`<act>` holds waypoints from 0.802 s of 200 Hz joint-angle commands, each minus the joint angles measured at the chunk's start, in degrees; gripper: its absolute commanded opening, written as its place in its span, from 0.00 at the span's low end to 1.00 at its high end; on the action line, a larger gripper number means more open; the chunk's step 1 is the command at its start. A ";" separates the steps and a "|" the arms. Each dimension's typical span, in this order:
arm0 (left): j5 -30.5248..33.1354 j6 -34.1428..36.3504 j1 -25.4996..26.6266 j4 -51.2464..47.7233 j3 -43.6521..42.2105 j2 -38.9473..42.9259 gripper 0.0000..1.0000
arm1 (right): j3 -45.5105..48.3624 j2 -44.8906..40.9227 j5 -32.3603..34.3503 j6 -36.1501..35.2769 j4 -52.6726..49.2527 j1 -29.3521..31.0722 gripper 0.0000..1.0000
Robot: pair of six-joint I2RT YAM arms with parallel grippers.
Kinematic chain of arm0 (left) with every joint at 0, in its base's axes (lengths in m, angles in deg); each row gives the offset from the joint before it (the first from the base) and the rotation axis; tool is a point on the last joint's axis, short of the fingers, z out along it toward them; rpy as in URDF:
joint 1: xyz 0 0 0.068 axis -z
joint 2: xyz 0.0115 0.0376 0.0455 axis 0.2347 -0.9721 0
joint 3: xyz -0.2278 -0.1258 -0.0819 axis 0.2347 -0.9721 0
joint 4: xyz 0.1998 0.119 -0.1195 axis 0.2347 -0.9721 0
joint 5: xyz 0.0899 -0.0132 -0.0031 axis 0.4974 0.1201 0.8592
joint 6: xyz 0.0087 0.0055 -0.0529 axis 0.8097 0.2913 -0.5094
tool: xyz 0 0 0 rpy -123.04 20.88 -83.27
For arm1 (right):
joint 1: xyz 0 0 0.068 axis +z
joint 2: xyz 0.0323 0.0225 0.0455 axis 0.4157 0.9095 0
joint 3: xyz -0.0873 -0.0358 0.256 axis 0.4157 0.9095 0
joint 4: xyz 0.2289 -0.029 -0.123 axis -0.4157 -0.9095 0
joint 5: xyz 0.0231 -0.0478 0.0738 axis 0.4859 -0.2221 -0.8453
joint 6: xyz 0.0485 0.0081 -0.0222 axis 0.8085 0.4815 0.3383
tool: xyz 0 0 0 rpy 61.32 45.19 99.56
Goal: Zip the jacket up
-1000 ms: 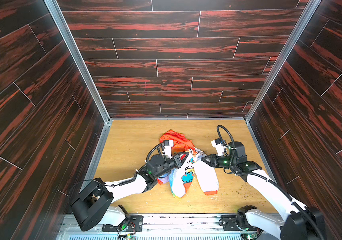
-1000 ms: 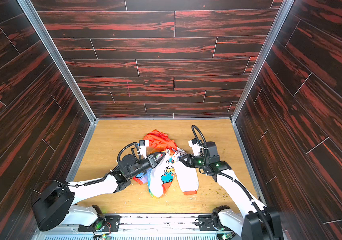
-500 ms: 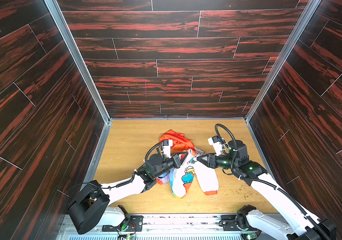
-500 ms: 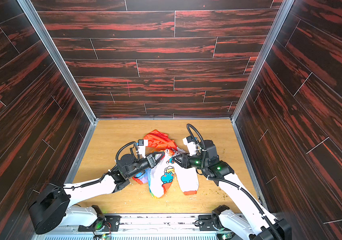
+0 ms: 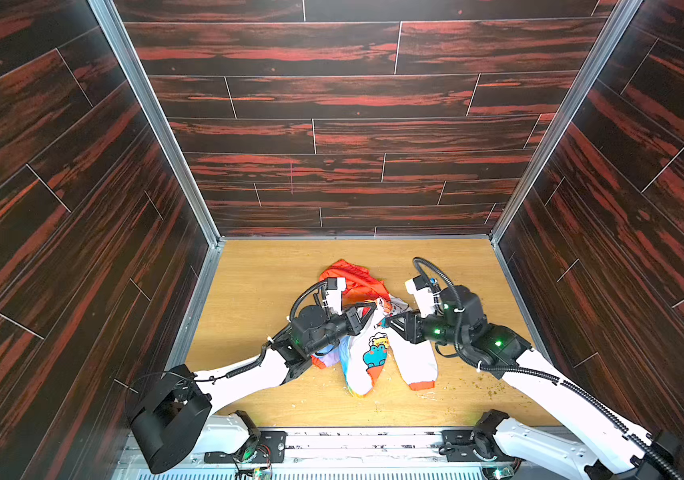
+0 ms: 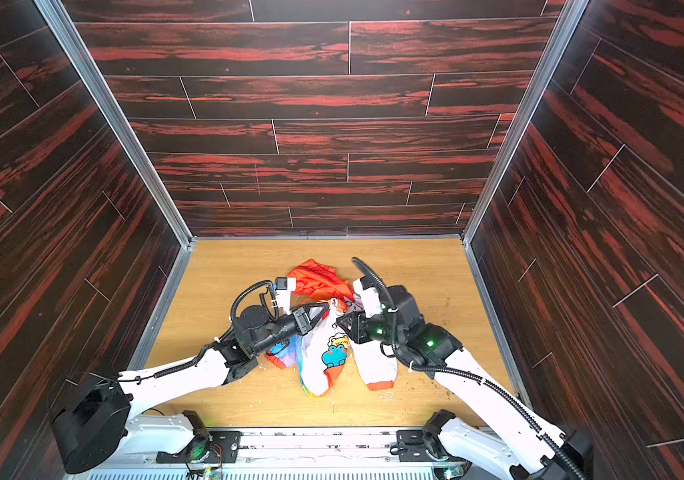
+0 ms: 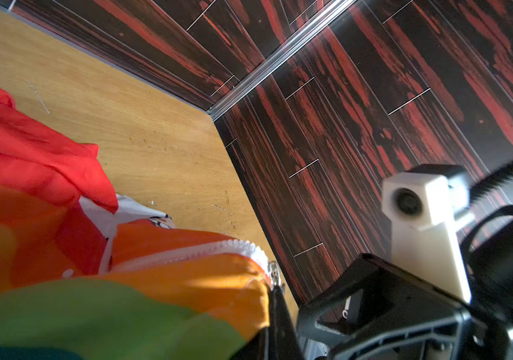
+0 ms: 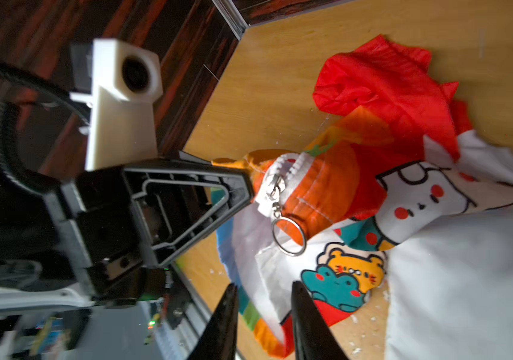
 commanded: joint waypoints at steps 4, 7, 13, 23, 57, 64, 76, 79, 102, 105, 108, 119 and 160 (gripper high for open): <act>0.81 0.22 -0.32 -2.76 0.68 3.30 0.00 | 1.28 0.42 13.89 -10.68 -3.22 3.15 0.31; 0.97 0.12 -0.32 -3.03 0.58 3.57 0.00 | 1.80 0.18 14.29 -11.70 -2.42 3.44 0.31; 1.39 0.10 -0.31 -4.20 0.49 4.18 0.00 | 3.20 -0.43 14.52 -13.68 -0.56 4.17 0.30; 1.67 0.08 -0.32 -6.38 0.50 5.17 0.00 | 5.05 -1.46 15.92 -16.78 2.20 5.74 0.30; 1.78 -0.92 -0.40 -13.28 0.70 8.99 0.00 | 10.21 -4.00 22.81 -26.88 12.40 12.73 0.32; 1.47 -1.13 -0.41 -14.79 1.04 9.76 0.00 | 10.39 -3.63 23.98 -28.70 13.54 13.91 0.32; 1.07 -1.73 -0.41 -17.34 1.60 10.95 0.00 | 10.34 -2.68 26.37 -31.05 15.35 15.30 0.31; 1.01 -1.86 -0.41 -18.20 1.72 11.15 0.00 | 10.33 -2.45 26.82 -31.51 15.81 15.54 0.31; 0.34 -2.18 -0.50 -23.10 2.84 13.38 0.00 | 11.15 -2.56 27.65 -34.11 20.22 16.51 0.31; 0.27 -2.15 -0.58 -23.48 2.90 13.65 0.00 | 11.28 -2.78 27.40 -34.33 20.66 16.51 0.31; 0.22 -2.24 -0.55 -23.82 2.90 13.94 0.00 | 11.29 -2.84 27.13 -34.55 21.13 16.59 0.31; 0.06 -2.65 -0.61 -24.53 2.96 14.80 0.00 | 11.30 -3.06 26.22 -35.48 21.88 16.68 0.31; -0.08 -2.83 -0.75 -25.17 3.26 16.58 0.00 | 8.22 -1.14 23.85 -35.95 17.19 17.13 0.25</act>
